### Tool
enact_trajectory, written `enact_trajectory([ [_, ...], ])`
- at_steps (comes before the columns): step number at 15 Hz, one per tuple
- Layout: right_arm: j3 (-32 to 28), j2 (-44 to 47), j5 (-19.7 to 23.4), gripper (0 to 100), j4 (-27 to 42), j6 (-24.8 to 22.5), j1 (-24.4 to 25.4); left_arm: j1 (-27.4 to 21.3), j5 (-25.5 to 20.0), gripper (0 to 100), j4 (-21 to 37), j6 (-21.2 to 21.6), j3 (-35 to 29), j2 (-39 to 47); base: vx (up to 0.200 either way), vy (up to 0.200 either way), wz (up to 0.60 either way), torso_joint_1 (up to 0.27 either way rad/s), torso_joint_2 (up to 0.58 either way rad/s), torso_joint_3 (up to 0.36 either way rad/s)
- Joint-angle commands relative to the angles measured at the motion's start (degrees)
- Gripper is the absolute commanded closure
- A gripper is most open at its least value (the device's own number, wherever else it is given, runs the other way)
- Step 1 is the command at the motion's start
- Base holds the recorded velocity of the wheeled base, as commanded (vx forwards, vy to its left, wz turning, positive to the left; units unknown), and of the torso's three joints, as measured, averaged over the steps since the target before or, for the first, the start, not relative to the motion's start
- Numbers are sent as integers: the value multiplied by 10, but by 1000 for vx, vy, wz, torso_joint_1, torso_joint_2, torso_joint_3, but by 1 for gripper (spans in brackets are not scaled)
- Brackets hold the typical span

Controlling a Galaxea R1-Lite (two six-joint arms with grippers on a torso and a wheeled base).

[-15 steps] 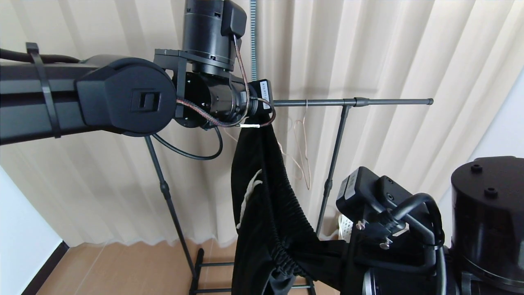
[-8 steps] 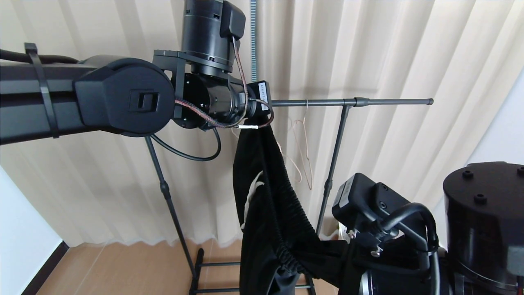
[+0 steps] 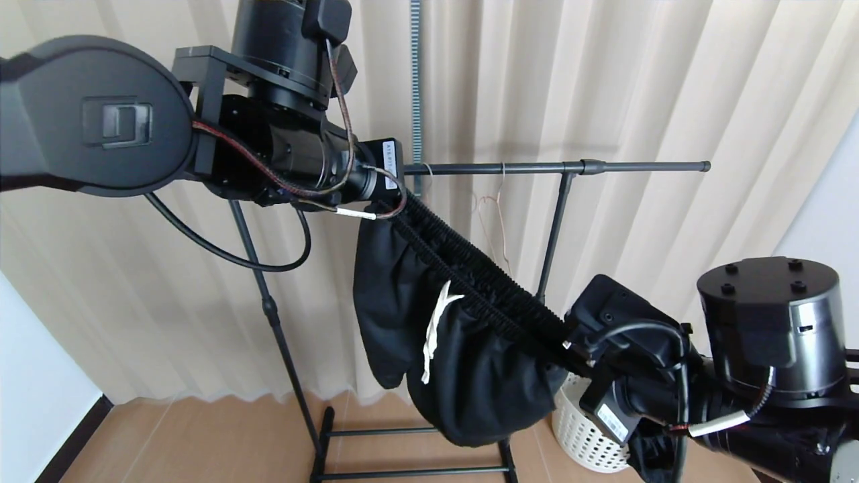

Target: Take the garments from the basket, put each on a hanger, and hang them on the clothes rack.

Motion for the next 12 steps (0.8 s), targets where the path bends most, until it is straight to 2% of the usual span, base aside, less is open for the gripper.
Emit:
enact_trajectory([
  [1,-19,37,-37,100,-2,1,-28,1,1,100,5,15,47,-43,0,0,0,0,0,0],
  [3,-51,82,-106,100,-17,11,-53,0,-1,100,5,53,117,-77,0,0,0,0,0,0],
  [4,-54,92,-112,100,-28,14,-57,-1,-2,100,4,57,132,-85,0,0,0,0,0,0],
  [5,-63,122,-122,100,-75,34,-60,-5,-2,100,3,67,178,-101,0,0,0,0,0,0],
  [7,-81,147,-129,100,-97,54,-64,-22,-4,100,1,67,236,-116,0,0,0,0,0,0],
  [9,-123,149,-129,100,-98,91,-65,-48,-5,100,-5,61,289,-120,0,0,0,0,0,0],
  [12,-225,197,-129,100,-93,99,-50,-117,-4,100,-6,48,338,-120,0,0,0,0,0,0],
])
